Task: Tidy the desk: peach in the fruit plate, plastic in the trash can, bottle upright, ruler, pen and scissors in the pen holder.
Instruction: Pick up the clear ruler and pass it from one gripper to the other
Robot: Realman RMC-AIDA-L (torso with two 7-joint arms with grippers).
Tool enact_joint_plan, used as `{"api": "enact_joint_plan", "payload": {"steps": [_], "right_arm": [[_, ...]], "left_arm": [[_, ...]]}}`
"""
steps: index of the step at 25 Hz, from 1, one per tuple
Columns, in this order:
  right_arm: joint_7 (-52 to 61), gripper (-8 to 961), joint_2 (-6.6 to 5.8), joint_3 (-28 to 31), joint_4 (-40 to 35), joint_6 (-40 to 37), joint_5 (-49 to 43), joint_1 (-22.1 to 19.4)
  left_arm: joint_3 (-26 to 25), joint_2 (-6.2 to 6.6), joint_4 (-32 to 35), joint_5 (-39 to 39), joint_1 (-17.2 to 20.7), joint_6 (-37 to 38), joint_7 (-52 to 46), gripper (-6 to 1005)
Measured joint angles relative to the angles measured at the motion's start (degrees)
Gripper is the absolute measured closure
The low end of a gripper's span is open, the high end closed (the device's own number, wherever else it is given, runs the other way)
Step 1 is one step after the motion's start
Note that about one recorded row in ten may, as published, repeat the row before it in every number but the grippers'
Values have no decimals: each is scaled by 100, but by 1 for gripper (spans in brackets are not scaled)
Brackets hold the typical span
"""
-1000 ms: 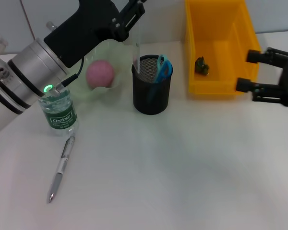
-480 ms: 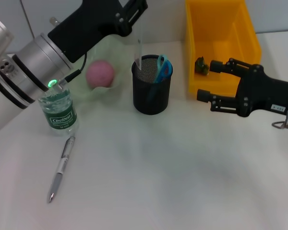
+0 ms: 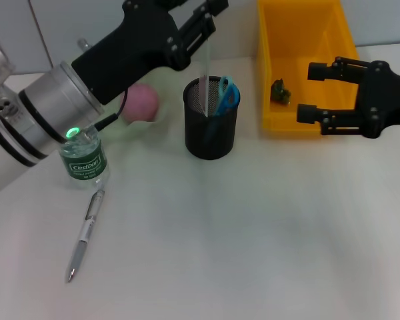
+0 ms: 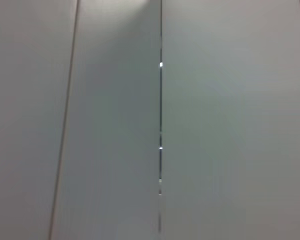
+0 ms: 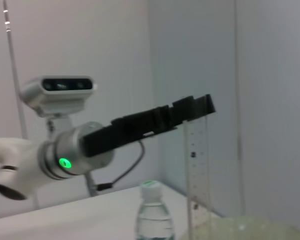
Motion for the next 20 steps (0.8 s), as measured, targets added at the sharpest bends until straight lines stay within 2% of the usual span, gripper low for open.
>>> {"api": "enact_joint_plan", "payload": {"steps": [5, 7, 10, 15, 20], "right_arm": [[143, 162, -469, 67, 474, -512, 0, 278], [143, 162, -564, 92, 579, -581, 2, 335], [28, 163, -585, 76, 614, -580, -39, 350], [-55, 163, -541, -36, 631, -538, -244, 400], [-52, 164, -485, -37, 751, -391, -609, 627]], "left_arm": [[0, 1, 3, 216, 53, 180, -70, 634], [1, 1, 4, 339, 75, 232, -103, 634], [1, 0, 9, 467, 91, 304, -166, 634], [-2, 4, 17, 702, 109, 431, -351, 633], [-15, 24, 17, 713, 145, 554, -399, 633]]}}
